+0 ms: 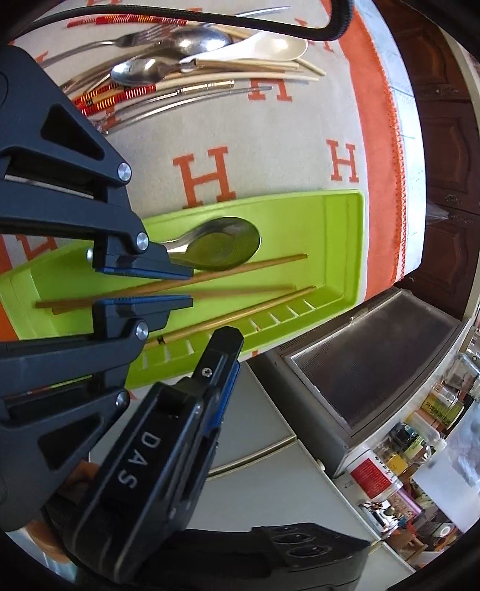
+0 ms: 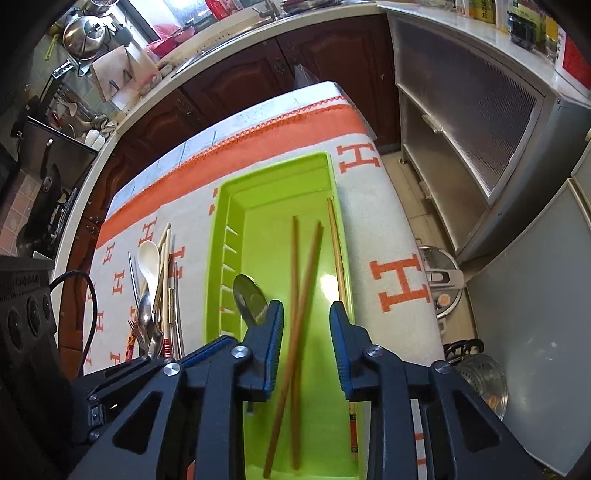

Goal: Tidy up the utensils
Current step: 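Lift both chopsticks into the green tray and open both tools, then move both tools back over the utensil pile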

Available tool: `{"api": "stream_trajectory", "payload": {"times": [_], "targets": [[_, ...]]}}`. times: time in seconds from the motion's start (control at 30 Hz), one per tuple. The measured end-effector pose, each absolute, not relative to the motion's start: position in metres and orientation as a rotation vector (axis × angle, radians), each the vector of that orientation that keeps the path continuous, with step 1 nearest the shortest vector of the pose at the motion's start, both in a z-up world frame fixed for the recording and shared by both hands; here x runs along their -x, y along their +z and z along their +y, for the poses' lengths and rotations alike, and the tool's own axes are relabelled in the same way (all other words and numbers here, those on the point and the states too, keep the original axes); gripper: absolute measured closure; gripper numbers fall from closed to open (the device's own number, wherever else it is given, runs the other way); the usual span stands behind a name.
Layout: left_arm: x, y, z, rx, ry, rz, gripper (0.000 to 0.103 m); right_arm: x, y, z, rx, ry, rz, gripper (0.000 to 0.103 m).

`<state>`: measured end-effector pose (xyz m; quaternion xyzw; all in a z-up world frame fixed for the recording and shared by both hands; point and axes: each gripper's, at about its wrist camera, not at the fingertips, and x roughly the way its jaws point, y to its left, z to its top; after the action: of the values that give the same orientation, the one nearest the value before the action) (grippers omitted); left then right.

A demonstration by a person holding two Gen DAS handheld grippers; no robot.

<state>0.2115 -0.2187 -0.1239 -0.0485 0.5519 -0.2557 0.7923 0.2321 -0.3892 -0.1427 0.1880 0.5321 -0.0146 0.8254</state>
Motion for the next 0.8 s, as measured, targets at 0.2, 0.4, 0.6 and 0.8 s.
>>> {"api": "stream_trajectory", "payload": {"times": [0.2, 0.4, 0.6, 0.8], "targets": [[-0.202, -0.114, -0.203, 0.063, -0.535, 1.172, 0.099, -0.223, -0.136, -0.376, -0.399, -0.008, 1.129, 0.077], [-0.196, -0.104, -0.180, 0.043, -0.493, 1.153, 0.099, -0.216, -0.138, -0.365, -0.403, 0.009, 1.136, 0.077], [-0.189, -0.098, -0.148, 0.034, -0.452, 1.145, 0.099, -0.207, -0.138, -0.351, -0.395, 0.024, 1.144, 0.077], [-0.183, -0.087, -0.111, 0.029, -0.409, 1.125, 0.099, -0.199, -0.130, -0.328, -0.378, 0.056, 1.137, 0.077]]}}
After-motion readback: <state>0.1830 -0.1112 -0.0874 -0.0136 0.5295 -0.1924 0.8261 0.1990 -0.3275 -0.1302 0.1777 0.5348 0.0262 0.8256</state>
